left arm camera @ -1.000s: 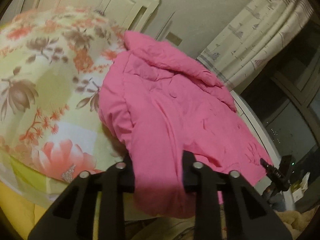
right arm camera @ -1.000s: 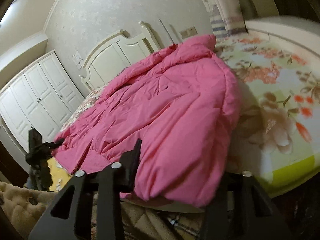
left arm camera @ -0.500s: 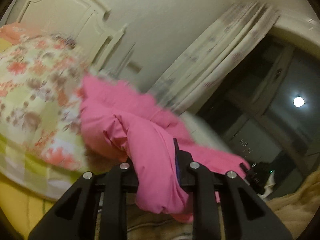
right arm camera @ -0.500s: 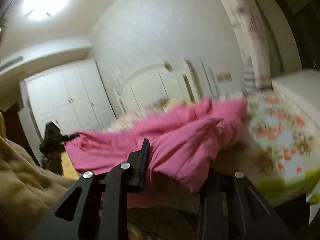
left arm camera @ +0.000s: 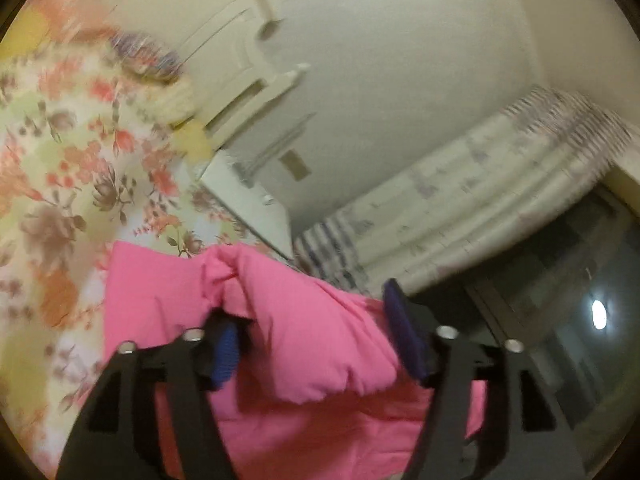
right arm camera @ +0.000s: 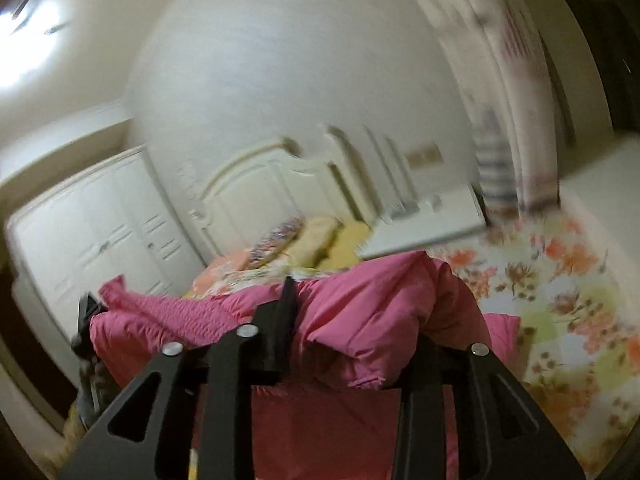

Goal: Fold large clothes
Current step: 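Lift the hem with both tools and fold it toward the collar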

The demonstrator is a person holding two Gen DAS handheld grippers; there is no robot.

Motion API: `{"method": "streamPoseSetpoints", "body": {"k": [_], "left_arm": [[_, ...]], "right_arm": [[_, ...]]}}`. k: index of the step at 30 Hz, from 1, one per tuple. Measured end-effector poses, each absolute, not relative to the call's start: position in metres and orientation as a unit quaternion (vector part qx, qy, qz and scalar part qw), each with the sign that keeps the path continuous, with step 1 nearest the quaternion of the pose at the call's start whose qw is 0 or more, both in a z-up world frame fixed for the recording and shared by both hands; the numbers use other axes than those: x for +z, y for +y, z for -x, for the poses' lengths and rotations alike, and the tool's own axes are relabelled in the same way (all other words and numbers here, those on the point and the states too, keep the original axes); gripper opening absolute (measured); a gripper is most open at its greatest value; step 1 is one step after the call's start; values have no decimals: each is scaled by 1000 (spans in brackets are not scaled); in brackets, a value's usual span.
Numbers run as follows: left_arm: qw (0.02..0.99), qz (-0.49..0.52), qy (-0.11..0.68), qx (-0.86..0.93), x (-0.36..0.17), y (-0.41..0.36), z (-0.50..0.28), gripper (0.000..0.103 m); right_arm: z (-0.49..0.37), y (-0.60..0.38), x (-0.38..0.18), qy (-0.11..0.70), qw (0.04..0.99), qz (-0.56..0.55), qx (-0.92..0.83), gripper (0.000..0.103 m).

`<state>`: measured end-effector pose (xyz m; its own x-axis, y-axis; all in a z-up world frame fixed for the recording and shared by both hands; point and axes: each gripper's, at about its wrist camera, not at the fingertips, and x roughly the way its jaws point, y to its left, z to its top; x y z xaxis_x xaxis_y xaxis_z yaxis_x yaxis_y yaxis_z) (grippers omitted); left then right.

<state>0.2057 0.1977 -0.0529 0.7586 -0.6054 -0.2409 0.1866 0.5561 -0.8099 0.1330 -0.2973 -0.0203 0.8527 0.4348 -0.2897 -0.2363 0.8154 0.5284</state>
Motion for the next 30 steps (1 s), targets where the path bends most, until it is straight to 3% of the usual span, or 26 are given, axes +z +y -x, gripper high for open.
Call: {"method": "streamPoseSetpoints", "body": {"k": [3, 4, 5, 11, 17, 22, 23, 24, 25, 27, 29, 30], "left_arm": [[842, 417, 289, -184, -74, 199, -268, 85], [839, 421, 297, -174, -83, 201, -282, 85], [836, 427, 305, -163, -91, 204, -297, 86], [809, 482, 308, -135, -128, 260, -337, 88], [826, 358, 404, -162, -142, 261, -354, 88], [822, 259, 469, -195, -163, 220, -361, 88], [828, 249, 466, -190, -165, 214, -363, 88], [831, 246, 462, -189, -164, 210, -363, 79], [832, 243, 460, -191, -164, 207, -364, 72], [835, 240, 458, -190, -164, 204, -366, 36], [845, 231, 444, -191, -158, 198, -359, 22], [860, 210, 426, -186, -149, 194, -350, 18]], "right_arm": [[-195, -315, -54, 256, 897, -312, 178, 47], [-220, -326, -72, 271, 878, -347, 185, 67], [-232, -332, -83, 275, 867, -369, 190, 97], [-260, -367, -101, 258, 868, -391, 164, 99], [-288, -370, -112, 358, 895, -244, 102, 99], [-312, -360, -151, 436, 858, -231, 143, 99], [-314, -355, -154, 440, 857, -224, 150, 94], [-314, -352, -154, 434, 862, -217, 149, 85], [-314, -347, -152, 424, 867, -211, 154, 71], [-310, -340, -146, 410, 883, -179, 139, 58], [-299, -329, -135, 390, 901, -136, 132, 38], [-297, -326, -130, 384, 907, -121, 127, 33]]}}
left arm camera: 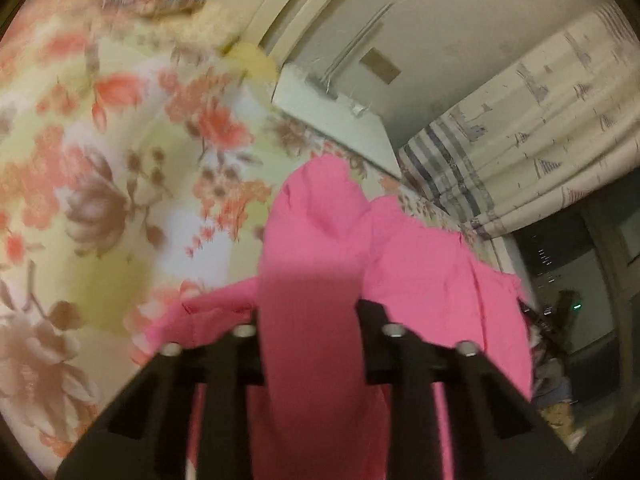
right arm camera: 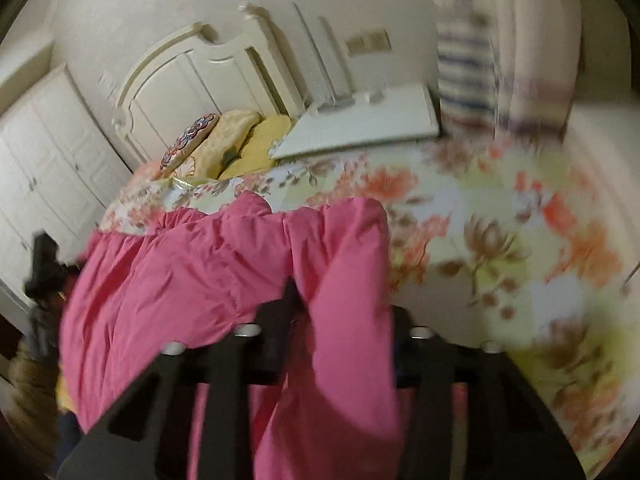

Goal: Fold large clothes

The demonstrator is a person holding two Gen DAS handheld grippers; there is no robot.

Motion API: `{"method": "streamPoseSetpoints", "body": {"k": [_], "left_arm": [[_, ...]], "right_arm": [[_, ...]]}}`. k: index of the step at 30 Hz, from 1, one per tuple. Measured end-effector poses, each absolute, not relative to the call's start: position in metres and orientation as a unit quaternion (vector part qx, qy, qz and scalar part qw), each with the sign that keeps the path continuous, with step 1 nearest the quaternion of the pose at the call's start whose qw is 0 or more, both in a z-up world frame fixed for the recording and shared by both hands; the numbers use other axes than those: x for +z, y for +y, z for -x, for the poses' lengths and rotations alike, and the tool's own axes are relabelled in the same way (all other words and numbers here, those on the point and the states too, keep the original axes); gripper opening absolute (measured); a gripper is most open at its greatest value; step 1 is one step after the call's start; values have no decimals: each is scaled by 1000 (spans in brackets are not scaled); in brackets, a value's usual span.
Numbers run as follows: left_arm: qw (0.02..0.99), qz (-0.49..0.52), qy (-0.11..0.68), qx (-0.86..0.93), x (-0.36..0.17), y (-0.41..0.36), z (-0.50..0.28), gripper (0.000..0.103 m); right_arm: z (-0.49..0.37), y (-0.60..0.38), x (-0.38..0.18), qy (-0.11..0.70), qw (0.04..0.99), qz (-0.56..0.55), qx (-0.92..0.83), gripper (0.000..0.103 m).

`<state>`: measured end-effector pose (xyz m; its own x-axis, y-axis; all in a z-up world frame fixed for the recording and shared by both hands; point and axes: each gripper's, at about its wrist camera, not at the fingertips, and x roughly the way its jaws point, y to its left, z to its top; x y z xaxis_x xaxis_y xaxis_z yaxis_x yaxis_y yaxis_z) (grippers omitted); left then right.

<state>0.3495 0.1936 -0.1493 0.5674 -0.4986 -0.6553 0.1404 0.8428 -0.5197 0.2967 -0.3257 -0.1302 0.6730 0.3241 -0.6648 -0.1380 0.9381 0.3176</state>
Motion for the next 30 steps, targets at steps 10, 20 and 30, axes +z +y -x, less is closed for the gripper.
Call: {"method": "streamPoseSetpoints", "body": {"k": [10, 20, 30], "left_arm": [[900, 208, 344, -170, -79, 177, -339, 15], [896, 138, 420, -45, -157, 162, -387, 49], [981, -40, 189, 21, -52, 91, -293, 101]], "right_arm": [[-278, -313, -49, 279, 951, -89, 102, 24], [-342, -324, -151, 407, 903, -133, 35, 30], [-269, -283, -37, 234, 968, -84, 22, 99]]}}
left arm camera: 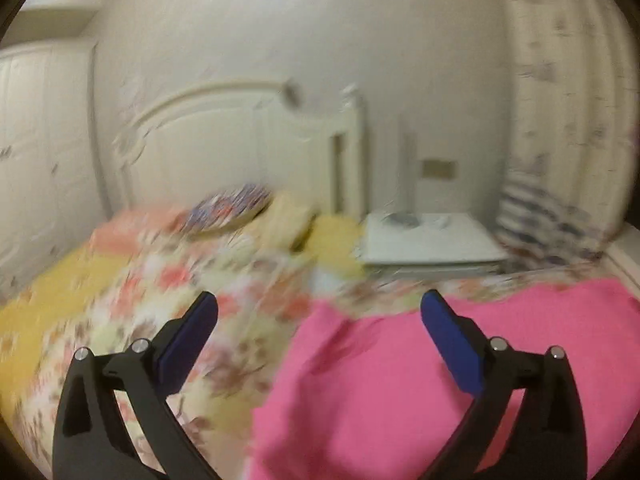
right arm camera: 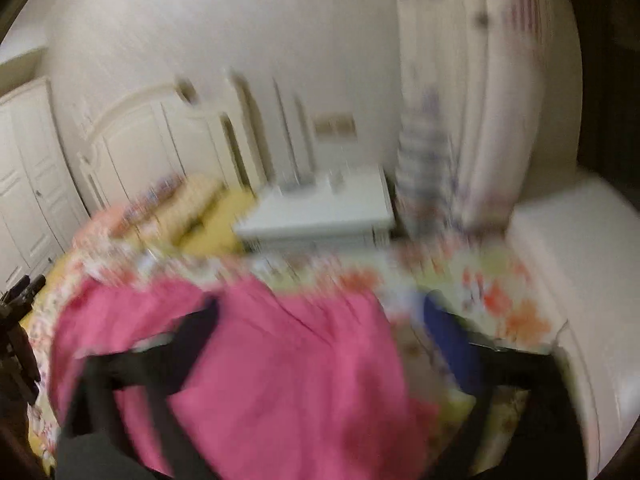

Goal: Fold large clothes

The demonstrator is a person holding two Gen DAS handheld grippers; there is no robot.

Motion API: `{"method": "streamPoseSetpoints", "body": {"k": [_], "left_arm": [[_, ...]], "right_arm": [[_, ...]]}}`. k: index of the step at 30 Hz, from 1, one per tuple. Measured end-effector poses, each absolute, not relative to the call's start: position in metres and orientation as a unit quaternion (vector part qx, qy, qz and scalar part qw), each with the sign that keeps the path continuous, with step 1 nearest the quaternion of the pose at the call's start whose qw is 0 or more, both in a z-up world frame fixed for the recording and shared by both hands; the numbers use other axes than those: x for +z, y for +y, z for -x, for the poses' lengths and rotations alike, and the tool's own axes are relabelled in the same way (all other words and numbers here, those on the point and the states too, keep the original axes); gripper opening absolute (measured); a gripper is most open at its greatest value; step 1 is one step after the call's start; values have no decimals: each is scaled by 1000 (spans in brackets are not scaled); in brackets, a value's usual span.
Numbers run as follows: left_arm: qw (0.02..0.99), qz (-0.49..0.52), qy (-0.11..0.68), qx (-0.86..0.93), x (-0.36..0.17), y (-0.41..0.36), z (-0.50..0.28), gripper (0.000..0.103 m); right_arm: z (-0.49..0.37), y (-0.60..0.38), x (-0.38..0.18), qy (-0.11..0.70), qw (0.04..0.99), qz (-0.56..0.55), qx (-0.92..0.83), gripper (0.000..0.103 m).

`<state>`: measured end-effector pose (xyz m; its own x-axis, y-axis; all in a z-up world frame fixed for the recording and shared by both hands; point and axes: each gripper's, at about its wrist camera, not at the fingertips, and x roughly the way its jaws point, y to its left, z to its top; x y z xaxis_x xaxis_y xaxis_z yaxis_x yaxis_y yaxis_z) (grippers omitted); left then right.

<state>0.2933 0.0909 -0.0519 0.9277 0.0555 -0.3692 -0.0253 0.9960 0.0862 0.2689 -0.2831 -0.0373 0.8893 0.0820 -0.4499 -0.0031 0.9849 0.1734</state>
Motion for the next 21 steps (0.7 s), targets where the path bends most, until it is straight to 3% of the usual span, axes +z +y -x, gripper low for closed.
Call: {"method": "streamPoseSetpoints", "body": {"k": [4, 7, 13, 17, 21], "left_arm": [[973, -47, 223, -46, -32, 45, -289, 101], [969, -47, 235, -53, -36, 27, -294, 101], [954, -31, 295, -51, -77, 7, -319, 101], [940, -94, 324, -56, -122, -13, -329, 101], [934, -105, 334, -74, -149, -20, -335, 101]], "right_arm": [[-250, -232, -4, 186, 980, -54, 47, 99], [-261, -199, -6, 234, 971, -22, 34, 99], [-296, -156, -58, 332, 942, -7, 49, 99], [-307, -131, -112, 383, 922, 42, 34, 99], [-310, -128, -134, 380, 923, 45, 26, 99]]}}
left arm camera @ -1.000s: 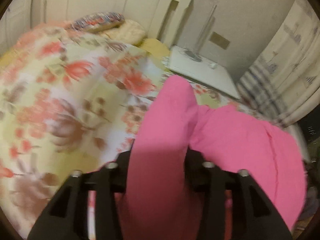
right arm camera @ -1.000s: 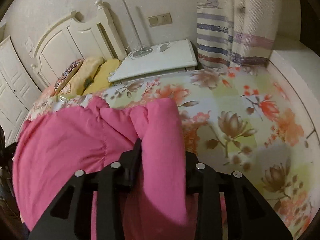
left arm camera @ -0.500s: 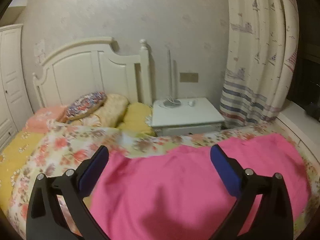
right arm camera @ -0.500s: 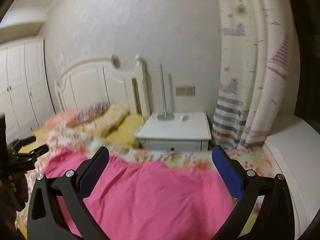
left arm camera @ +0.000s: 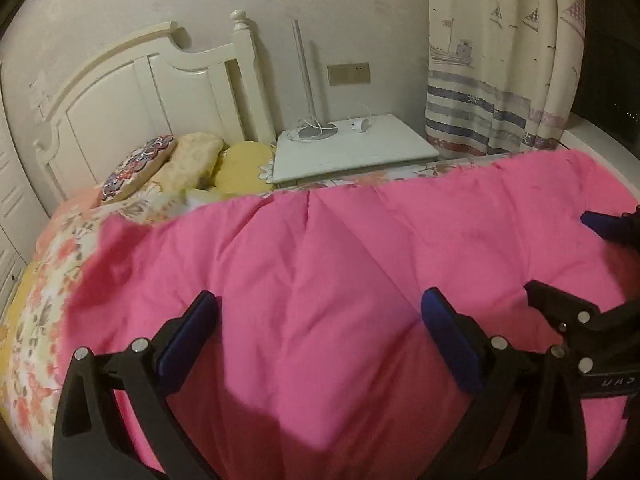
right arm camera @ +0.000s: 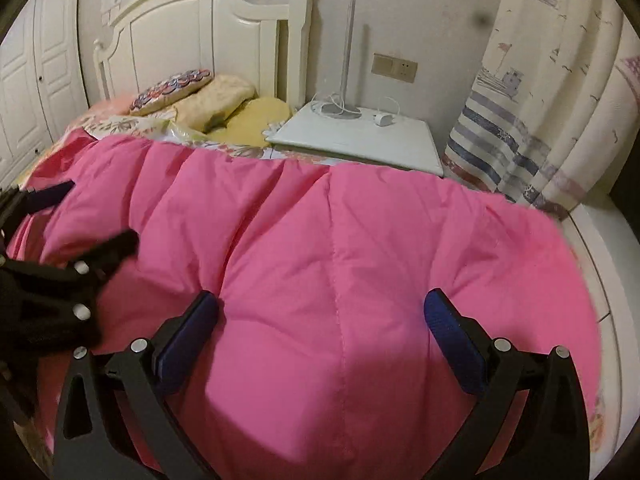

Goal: Fold large clothes

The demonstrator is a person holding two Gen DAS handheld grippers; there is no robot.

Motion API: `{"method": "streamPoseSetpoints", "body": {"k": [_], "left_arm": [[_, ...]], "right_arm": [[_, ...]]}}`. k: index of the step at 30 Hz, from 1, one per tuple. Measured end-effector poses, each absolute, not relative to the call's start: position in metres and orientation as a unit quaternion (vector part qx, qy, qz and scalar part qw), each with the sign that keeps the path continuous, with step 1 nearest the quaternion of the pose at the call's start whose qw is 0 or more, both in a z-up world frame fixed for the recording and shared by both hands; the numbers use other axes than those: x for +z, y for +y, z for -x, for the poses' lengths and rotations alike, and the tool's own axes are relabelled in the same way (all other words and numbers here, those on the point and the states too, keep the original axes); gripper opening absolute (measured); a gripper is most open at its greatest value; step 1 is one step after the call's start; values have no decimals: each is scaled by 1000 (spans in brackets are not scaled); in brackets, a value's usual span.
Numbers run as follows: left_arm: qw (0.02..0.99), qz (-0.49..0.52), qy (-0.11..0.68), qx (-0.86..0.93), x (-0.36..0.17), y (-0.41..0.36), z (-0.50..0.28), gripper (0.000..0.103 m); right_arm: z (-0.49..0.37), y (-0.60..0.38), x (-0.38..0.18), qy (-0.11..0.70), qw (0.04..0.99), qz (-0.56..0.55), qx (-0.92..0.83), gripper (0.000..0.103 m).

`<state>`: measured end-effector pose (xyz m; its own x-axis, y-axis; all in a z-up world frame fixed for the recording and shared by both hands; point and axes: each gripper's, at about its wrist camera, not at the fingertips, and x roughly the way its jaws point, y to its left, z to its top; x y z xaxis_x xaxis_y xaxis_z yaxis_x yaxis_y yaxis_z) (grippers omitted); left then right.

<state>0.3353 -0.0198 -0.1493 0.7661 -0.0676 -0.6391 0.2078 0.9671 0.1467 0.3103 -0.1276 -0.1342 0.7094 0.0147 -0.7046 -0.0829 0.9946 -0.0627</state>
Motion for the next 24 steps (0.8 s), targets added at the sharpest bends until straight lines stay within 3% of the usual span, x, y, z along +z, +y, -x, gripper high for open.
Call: {"method": "streamPoseSetpoints", "body": {"k": [7, 24], "left_arm": [[922, -54, 370, -102, -163, -4, -355, 101], [924, -83, 363, -86, -179, -11, -357, 101]], "right_arm": [[-327, -131, -147, 399, 915, 33, 38, 99], [-331, -120, -162, 396, 917, 42, 24, 99]]}}
